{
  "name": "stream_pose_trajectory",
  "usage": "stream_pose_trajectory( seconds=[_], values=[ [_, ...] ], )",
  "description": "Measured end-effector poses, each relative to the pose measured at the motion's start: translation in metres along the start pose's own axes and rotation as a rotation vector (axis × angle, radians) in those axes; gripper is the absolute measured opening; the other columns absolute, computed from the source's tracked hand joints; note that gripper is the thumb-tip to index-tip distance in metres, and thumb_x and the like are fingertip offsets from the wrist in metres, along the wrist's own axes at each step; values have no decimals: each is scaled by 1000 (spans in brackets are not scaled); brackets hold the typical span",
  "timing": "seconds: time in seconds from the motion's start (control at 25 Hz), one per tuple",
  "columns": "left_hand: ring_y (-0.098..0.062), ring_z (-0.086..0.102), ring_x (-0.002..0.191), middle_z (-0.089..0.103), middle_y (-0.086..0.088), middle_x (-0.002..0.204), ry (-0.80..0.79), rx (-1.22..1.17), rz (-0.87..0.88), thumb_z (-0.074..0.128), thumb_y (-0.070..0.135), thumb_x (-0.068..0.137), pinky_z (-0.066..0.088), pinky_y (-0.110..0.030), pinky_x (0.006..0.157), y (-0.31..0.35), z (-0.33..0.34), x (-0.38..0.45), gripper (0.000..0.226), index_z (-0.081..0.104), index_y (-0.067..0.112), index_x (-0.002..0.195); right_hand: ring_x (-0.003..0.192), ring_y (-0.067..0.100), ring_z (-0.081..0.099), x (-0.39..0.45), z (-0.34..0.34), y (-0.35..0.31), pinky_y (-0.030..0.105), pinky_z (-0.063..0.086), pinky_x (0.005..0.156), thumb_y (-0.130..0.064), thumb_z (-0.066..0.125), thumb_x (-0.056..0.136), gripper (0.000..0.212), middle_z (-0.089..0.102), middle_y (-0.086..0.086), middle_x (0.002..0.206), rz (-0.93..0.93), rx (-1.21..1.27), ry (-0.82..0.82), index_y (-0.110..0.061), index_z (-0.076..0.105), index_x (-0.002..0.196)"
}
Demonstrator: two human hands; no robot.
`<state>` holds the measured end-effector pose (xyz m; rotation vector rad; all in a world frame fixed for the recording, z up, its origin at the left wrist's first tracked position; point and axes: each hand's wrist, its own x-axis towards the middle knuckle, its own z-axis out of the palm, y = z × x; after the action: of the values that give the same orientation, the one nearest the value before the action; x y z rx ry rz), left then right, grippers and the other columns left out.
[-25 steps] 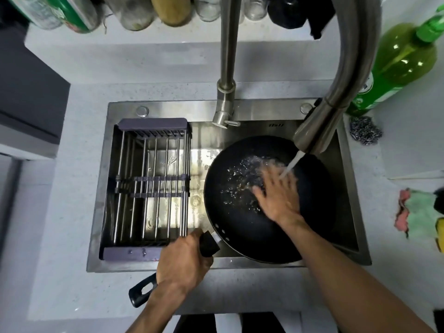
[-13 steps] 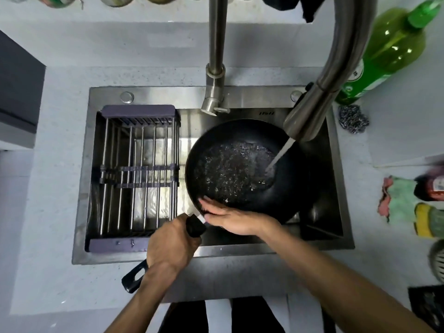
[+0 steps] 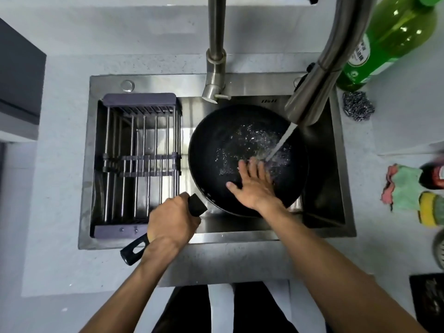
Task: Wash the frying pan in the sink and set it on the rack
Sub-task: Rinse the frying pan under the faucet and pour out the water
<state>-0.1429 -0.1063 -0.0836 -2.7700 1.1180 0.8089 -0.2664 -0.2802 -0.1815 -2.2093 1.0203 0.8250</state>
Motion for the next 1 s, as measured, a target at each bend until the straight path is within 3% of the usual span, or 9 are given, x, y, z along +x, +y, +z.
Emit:
stream_pose_trajectory(
  seconds=[0.12,0.24,0.28,0.4,0.52,0.6,0.72,0.88,1.0],
  values=[
    [-24,65,74,69,-1,83,-4,23,16,71,38,73,44,-30,59,-4,-6,-2,28,60,25,96,151,21,-19,20,3,-10,46,-11,121,-62,19,101,64,-22,-8,162,-330,-96,122,-40,-6,156],
    [-23,66,78,69,0,86,4,66,31,70,39,74,43,-29,59,-10,-13,-5,29,60,27,98,152,26,-11,34,-9,14,50,-5,122,-60,15,101,67,-17,-3,164,111,-16,334,-30,-1,159],
    [-22,66,79,70,1,87,-2,77,40,70,38,74,45,-29,60,-8,-14,-5,29,60,28,99,152,27,-11,34,-6,7,48,-8,120,-59,16,100,68,-20,-2,164,124,-5,373,-29,-5,158],
    [-20,66,78,70,3,86,-14,122,86,67,38,75,51,-30,63,-4,-17,-13,29,60,29,101,151,23,-15,41,6,-36,46,-5,124,-54,20,101,67,-24,-3,162,-289,-48,408,-31,-13,154],
    [-17,64,67,69,6,79,28,145,58,70,44,74,43,-27,53,-18,-18,-16,29,59,31,97,151,22,-16,58,-27,6,44,-6,123,-51,27,102,70,-21,0,163,-235,-216,460,-29,-11,155],
    [-16,57,60,68,6,76,29,111,21,74,44,72,37,-25,51,-24,-18,-15,30,61,30,95,152,25,-15,44,-41,45,45,-4,124,-48,31,102,70,-17,5,165,-77,-352,379,-23,-3,158],
    [-21,63,68,69,2,81,-6,85,-5,75,38,71,39,-27,55,-18,-12,-10,30,62,28,97,152,29,-13,4,-23,51,45,-4,123,-51,31,101,74,-15,7,166,72,-396,124,-19,-1,159],
    [-23,65,73,68,1,82,-50,82,-9,72,35,70,44,-29,56,-11,-1,-5,28,63,24,94,153,22,-3,-43,0,29,41,4,123,-57,36,100,70,-8,-4,167,-90,-95,-351,-32,7,158],
    [-25,66,74,69,0,83,-55,44,-42,72,37,69,46,-29,58,-6,6,-9,29,63,23,93,153,20,7,-48,-19,45,43,6,122,-53,37,99,63,6,-4,167,-78,-309,-261,-33,20,157]
  ],
)
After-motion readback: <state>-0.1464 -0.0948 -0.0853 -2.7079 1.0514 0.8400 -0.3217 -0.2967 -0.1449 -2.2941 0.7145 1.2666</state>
